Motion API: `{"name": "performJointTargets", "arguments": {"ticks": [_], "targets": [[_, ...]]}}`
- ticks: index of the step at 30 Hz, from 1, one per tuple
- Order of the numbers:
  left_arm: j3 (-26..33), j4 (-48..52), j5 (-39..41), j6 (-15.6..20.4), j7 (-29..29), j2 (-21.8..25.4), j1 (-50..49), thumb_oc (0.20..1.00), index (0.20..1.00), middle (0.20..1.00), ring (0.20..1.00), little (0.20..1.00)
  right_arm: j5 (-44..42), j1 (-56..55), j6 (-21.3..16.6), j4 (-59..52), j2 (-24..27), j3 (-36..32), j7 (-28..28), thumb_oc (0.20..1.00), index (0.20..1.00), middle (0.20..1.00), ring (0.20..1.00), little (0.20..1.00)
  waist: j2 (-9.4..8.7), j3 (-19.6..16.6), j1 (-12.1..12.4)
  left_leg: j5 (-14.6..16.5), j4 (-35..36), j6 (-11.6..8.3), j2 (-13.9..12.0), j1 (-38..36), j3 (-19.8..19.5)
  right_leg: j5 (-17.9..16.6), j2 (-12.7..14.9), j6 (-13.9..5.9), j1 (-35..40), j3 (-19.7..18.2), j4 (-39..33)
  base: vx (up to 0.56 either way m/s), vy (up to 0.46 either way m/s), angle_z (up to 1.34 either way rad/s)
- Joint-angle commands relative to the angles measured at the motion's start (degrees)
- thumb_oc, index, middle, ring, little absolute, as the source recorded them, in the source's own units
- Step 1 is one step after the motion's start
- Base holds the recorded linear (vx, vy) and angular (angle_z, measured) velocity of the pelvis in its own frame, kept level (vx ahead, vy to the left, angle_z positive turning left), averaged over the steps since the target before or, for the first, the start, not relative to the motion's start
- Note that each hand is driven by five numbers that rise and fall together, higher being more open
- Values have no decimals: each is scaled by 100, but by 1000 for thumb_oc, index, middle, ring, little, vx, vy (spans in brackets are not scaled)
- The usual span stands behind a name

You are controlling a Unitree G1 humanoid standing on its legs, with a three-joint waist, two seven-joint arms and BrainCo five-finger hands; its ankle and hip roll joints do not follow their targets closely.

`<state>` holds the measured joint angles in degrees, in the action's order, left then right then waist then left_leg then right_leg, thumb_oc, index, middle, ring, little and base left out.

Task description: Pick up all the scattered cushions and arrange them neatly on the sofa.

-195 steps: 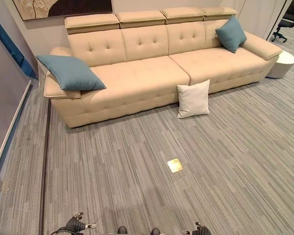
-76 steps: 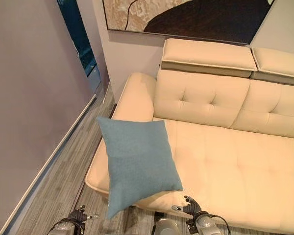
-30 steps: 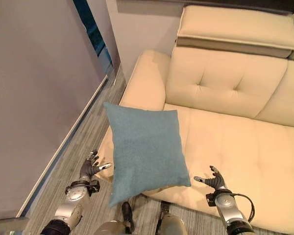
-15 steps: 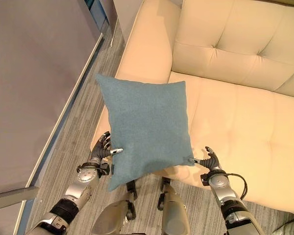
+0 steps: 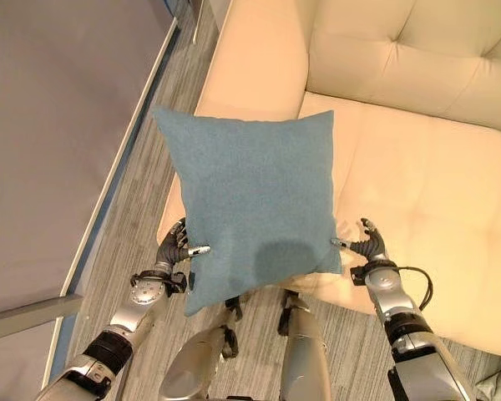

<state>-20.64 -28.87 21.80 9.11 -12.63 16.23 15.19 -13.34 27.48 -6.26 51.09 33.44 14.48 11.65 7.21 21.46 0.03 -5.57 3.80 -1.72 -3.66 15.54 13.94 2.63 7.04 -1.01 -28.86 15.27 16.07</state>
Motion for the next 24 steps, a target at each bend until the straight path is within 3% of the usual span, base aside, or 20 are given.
{"name": "performJointTargets", "arguments": {"ticks": [1, 5, 12, 15, 17, 21, 24], "targets": [[7, -185, -98, 145, -14, 13, 62, 1000, 1000, 1000, 1000, 1000, -19, 242, -224, 70, 252, 224, 121, 1000, 1000, 1000, 1000, 1000, -298, -99, 33, -140, 29, -509, -73, -40, 14, -718, 164, -677, 366, -318, -1094, -17, -38, -1], [60, -143, -67, 186, -46, 80, 117, 1000, 1000, 1000, 1000, 1000, -118, 486, -240, 101, 329, 260, 98, 1000, 1000, 1000, 1000, 1000, -243, -85, 76, -186, 40, -540, -63, 149, -35, -775, 140, -683, 159, -352, -1141, -20, -41, 0], [131, 38, 168, 320, -65, 45, 432, 1000, 1000, 1000, 1000, 1000, -925, 1011, -415, -61, 1, 401, -245, 1000, 1000, 1000, 1000, 1000, -113, -96, 150, -328, 120, -642, -99, 558, -114, -965, 144, -696, -177, -323, -1393, -10, -35, 2], [114, 62, 147, 364, -107, -16, 597, 1000, 1000, 1000, 1000, 1000, -993, 1233, -449, -167, -318, 573, -280, 1000, 1000, 1000, 1000, 1000, -115, -129, 189, -346, 120, -669, -128, 655, -147, -1027, 131, -702, -201, -263, -1522, 2, -2, 3], [14, 65, 122, 432, -195, -128, 690, 1000, 1000, 1000, 1000, 1000, -1076, 1437, -518, -313, -846, 808, -336, 1000, 1000, 1000, 1000, 1000, -141, -163, 231, -327, 120, -673, -112, 659, -161, -1062, 132, -699, -176, -253, -1581, -6, 39, 5], [-14, 29, 171, 475, -313, -222, 791, 1000, 1000, 1000, 1000, 1000, -1024, 1529, -497, -369, -1237, 1033, -326, 1000, 1000, 1000, 1000, 1000, -140, -165, 272, -341, 120, -682, -97, 709, -186, -1118, 152, -713, -182, -227, -1645, -24, 32, 5], [50, -83, 544, 625, -576, -423, 913, 1000, 1000, 1000, 1000, 1000, -1484, 1481, -607, -631, -1750, 1143, -360, 1000, 1000, 1000, 1000, 1000, -159, -153, 273, -353, 120, -687, -91, 727, -212, -1157, 165, -712, -167, -215, -1682, -18, 22, 7]]}}
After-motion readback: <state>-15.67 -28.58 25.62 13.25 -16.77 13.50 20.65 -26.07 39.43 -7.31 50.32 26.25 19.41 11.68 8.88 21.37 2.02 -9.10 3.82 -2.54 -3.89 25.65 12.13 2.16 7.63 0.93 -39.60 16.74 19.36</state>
